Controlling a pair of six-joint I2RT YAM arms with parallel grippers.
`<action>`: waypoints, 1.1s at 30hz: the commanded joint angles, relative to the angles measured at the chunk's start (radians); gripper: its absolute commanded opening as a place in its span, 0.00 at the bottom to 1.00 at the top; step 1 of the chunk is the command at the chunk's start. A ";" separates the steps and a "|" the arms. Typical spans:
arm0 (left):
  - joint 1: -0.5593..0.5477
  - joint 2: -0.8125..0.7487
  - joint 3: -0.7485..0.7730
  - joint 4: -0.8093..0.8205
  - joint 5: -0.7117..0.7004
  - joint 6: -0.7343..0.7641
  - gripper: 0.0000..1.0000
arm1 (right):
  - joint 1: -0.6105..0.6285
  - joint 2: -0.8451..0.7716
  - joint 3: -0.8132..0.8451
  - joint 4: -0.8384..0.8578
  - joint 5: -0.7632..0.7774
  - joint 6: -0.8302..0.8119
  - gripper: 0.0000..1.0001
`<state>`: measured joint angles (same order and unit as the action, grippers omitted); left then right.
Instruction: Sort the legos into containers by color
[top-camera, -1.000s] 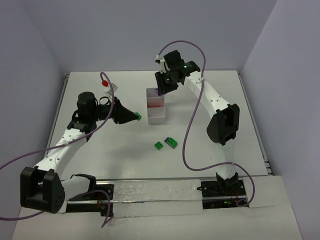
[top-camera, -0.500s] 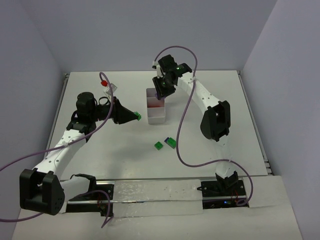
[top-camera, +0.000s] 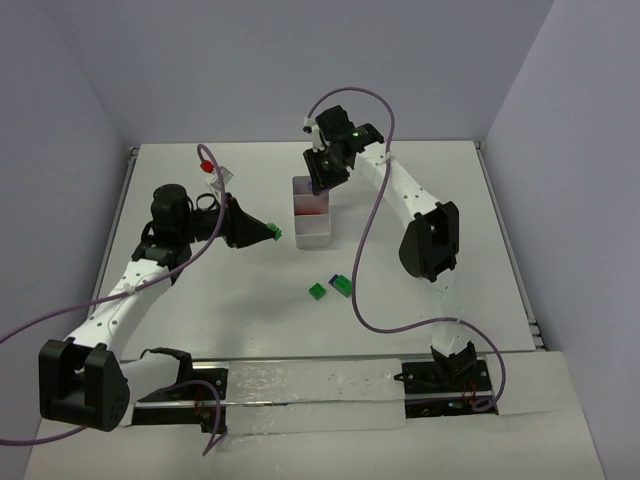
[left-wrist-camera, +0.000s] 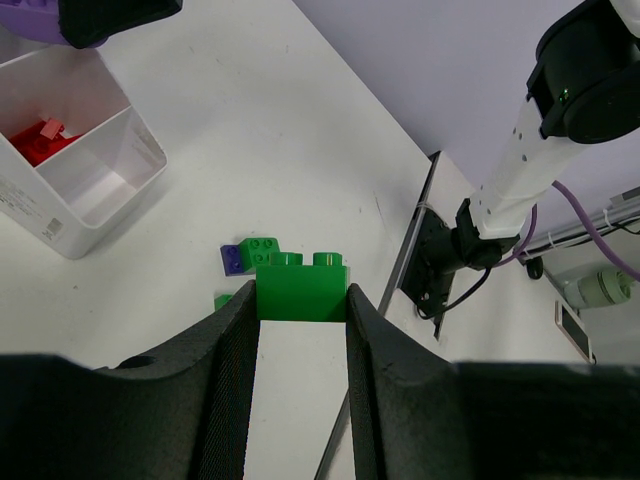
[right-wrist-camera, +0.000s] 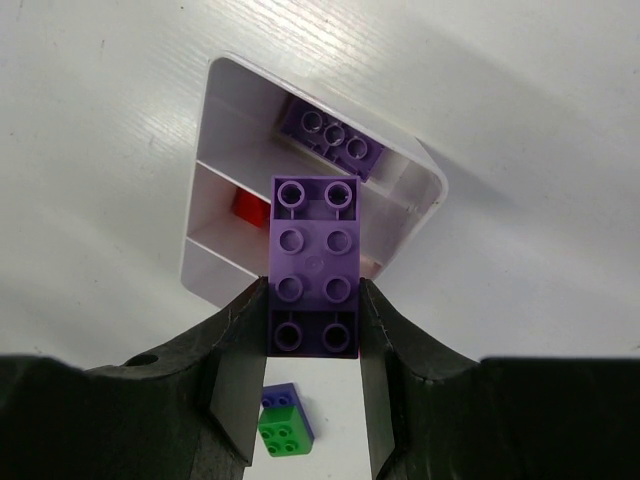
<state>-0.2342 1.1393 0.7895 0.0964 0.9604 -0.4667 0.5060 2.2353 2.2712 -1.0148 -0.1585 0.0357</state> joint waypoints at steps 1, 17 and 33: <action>0.006 -0.025 0.005 0.000 -0.003 0.002 0.00 | -0.006 0.030 0.050 0.013 -0.004 -0.003 0.34; 0.009 -0.020 0.003 0.009 -0.003 -0.009 0.00 | -0.014 0.033 0.071 0.051 0.007 0.013 0.53; -0.080 0.067 0.112 -0.162 -0.299 0.182 0.00 | -0.024 -0.250 -0.095 0.119 -0.073 0.043 1.00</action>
<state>-0.2469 1.1636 0.8148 0.0314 0.8558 -0.4095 0.4946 2.1772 2.2142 -0.9657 -0.2194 0.0657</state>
